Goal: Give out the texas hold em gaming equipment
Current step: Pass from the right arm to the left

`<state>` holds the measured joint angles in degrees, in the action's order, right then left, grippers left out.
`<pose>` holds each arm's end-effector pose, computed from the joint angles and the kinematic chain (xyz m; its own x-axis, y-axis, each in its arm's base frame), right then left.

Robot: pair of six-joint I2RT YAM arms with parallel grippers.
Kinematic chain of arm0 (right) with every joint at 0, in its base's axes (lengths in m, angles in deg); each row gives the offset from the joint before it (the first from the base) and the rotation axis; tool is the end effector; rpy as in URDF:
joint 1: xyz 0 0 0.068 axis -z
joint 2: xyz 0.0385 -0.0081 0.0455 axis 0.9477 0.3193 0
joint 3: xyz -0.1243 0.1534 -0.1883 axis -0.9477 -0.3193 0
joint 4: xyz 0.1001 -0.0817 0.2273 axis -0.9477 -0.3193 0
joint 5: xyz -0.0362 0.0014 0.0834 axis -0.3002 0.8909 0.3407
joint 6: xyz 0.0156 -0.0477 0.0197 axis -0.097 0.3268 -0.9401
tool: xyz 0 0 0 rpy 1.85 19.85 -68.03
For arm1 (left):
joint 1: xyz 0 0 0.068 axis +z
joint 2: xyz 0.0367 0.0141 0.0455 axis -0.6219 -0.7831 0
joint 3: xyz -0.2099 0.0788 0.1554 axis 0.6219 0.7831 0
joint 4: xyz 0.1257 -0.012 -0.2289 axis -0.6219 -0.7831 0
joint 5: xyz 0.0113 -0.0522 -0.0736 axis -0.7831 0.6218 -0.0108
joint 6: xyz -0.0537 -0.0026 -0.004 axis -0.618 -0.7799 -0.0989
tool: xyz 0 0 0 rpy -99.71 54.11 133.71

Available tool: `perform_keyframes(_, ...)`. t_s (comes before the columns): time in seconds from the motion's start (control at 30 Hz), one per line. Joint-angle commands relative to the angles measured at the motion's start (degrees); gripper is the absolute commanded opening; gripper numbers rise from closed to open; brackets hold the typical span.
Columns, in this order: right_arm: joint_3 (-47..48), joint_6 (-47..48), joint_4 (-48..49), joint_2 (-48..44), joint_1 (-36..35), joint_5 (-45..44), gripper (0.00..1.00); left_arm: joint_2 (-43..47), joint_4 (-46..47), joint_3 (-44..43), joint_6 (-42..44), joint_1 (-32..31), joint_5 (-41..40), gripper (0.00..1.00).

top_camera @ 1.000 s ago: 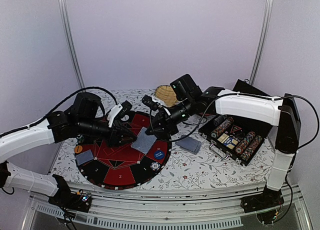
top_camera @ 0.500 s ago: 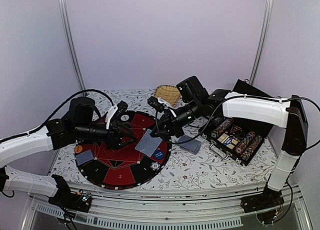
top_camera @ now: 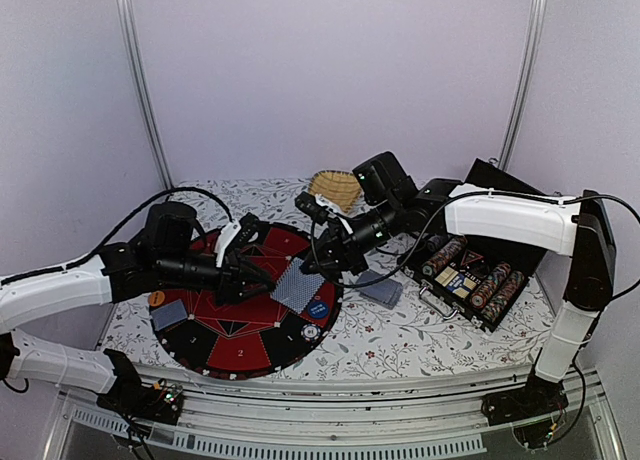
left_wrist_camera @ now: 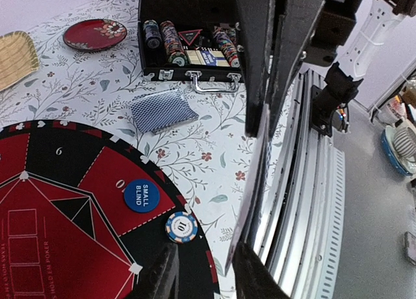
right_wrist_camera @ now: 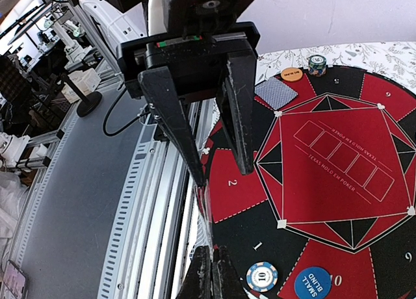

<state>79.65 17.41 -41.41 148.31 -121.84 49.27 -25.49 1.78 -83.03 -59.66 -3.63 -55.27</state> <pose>0.2371 0.3292 0.2891 -0.1808 -0.4750 -0.8612 -0.9498 -0.1430 0.2782 0.1630 -0.1705 0.2594 -0.4604 0.2971 -0.8365 0.8558 0.3990 -0.3293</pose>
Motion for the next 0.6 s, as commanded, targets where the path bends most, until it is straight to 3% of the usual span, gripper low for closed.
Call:
perform_keyframes(0.0,0.0,-0.2,0.4,-1.9,0.3,1.3,0.02,-1.0,1.0,0.5,0.5,0.3,-1.5,0.32)
perform_keyframes(0.17,0.0,-0.3,0.6,-2.2,0.2,1.8,0.02,-2.0,0.7,0.0,0.5,0.0,-3.0,0.32)
perform_keyframes(0.3,-0.2,-0.4,0.9,-2.3,0.2,1.8,0.02,-2.6,1.6,-0.4,0.4,-0.9,-4.7,0.38)
perform_keyframes(0.57,-1.1,-1.2,1.8,-2.7,0.2,-0.2,0.02,-3.8,7.8,0.8,-1.3,-2.3,-1.9,0.45)
